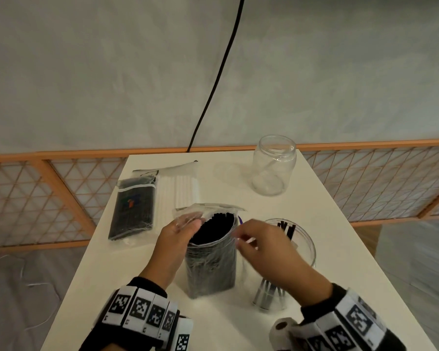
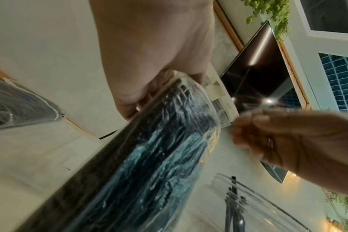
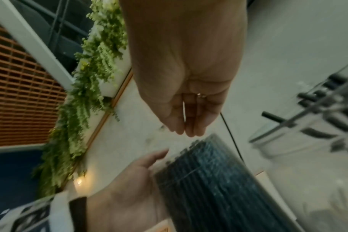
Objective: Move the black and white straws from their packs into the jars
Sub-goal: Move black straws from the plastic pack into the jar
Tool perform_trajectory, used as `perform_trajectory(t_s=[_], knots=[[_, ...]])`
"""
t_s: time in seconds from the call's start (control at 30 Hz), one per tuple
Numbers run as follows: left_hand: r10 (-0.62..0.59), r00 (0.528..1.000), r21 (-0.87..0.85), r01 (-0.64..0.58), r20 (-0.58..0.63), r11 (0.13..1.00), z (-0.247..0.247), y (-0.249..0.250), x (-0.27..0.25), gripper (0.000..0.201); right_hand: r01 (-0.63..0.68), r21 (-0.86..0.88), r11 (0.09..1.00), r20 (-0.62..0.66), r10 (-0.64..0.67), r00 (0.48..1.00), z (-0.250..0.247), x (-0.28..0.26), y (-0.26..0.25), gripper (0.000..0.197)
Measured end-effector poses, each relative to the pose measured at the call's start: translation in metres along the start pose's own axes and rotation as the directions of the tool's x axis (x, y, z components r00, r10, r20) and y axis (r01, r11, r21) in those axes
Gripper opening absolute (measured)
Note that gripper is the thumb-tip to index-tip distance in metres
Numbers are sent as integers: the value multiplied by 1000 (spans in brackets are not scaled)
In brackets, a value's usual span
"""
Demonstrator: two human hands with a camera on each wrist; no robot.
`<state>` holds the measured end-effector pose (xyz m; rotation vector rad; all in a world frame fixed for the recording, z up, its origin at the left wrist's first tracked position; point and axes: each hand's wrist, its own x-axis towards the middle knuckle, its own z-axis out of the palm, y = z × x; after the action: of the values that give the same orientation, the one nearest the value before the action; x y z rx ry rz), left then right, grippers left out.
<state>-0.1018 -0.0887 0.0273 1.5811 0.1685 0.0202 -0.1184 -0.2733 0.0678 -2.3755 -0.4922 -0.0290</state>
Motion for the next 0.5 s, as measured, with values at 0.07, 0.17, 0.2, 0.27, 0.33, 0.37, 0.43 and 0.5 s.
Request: perform_trajectory(t_s=[0.07,0.17,0.2,0.27,0.33,0.37,0.43,0.5], knots=[[-7,997,-40,10,83,999,-2,-3,1,31,107,-11,994,66,-106,992,12,4,-11,29],[-13,978,-101,35,208,994,-9,-13,3,70,188,-18,982,67,-186,980,22,18,-18,34],[-19,972,-84,39,234,996,-10,-19,4,74,186,-38,982,64,-183,981,24,23,-19,34],[-35,969,-19,41,244,999,-11,-30,4,77,175,-109,979,67,-168,983,27,33,-20,35],[-84,979,50,76,186,996,-8,-40,3,76,147,-162,976,68,-138,988,30,40,-19,36],[-109,982,74,99,154,992,-6,-45,3,73,132,-171,977,74,-121,990,31,42,-19,36],[-147,983,109,136,106,985,-2,-52,3,63,119,-172,978,111,-101,989,33,47,-21,40],[-164,984,151,152,70,977,-1,-55,3,57,145,-181,973,160,-116,980,32,50,-24,44]])
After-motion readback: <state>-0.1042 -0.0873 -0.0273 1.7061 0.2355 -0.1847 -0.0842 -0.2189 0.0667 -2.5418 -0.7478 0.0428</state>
